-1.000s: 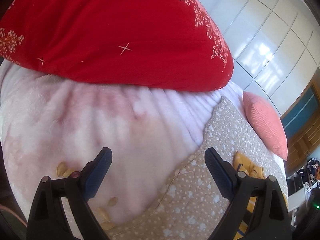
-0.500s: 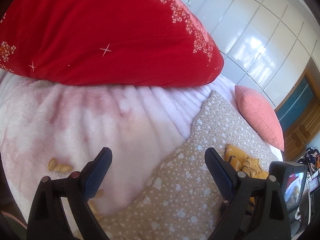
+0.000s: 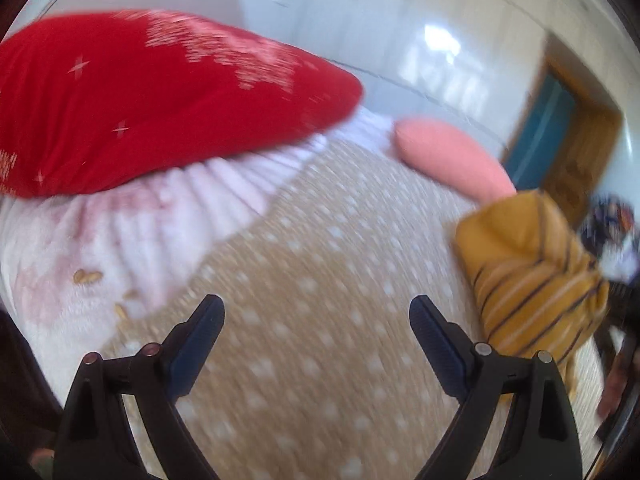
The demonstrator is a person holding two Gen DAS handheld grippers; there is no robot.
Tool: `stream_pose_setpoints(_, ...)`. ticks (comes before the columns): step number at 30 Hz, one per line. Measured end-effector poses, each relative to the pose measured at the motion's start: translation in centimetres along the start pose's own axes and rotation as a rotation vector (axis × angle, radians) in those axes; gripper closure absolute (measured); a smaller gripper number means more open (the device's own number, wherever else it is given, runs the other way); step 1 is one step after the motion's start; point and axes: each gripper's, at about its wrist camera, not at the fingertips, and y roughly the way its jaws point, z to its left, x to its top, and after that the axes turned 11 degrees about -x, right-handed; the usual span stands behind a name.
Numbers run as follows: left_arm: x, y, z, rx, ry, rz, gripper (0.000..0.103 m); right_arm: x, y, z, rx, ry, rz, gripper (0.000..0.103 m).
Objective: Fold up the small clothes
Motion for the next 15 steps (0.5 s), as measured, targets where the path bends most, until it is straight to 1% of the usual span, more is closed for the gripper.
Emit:
stream_pose_setpoints(1,-0.3,0.1,-0.7,-0.003,0.019,0.015,0.01,-0.4,0.4,-2.9,-0.013,0.043,0.014,0.088)
stream_pose_setpoints(3,-1.1,0.6,-2.8,-0.021,0.07,0.057,0.01,-1.5,1.8,-7.1,-0.024,0.11,0.063,0.088)
stream_pose_setpoints(5,-1.7,0.9,-5.0,-0.03,0.124,0.091,0.01,-2.7,3.1,-10.2,-0.029,0.157,0.099,0.088)
stream_pose_setpoints(7,-2.1,1.1,-7.1,-0.034,0.172,0.111,0.01,-3.8,4.4,-12.8,0.039,0.2,0.137,0.086)
stream_pose_setpoints(8,-2.2,1.0,-7.8,-0.036,0.188,0.114,0.01,-4.2,4.5,-13.8,0.054,0.224,0.136,0.08)
stream_pose_setpoints(9,-2.3,0.9,-8.9,-0.042,0.21,0.116,0.01,-4.4,4.1,-14.8,0.03,0.246,0.124,0.067)
stream_pose_setpoints(10,-2.4,0.7,-9.7,-0.047,0.227,0.116,0.01,-4.5,3.6,-15.5,0.016,0.261,0.111,0.058)
stream_pose_setpoints(11,-2.5,0.6,-10.2,-0.05,0.241,0.115,0.01,-4.5,2.9,-16.2,0.01,0.279,0.091,0.053)
stream_pose_setpoints(12,-2.6,0.4,-11.0,-0.054,0.259,0.114,0.01,-4.4,1.8,-16.7,0.001,0.293,0.062,0.053)
stream_pose_setpoints(14,-2.8,0.3,-12.1,-0.064,0.281,0.117,0.01,-4.0,-0.5,-16.9,-0.01,0.272,-0.005,0.054)
stream_pose_setpoints(15,-3.0,0.2,-12.6,-0.066,0.289,0.12,0.01,-3.6,-1.8,-16.5,0.017,0.24,-0.042,0.054)
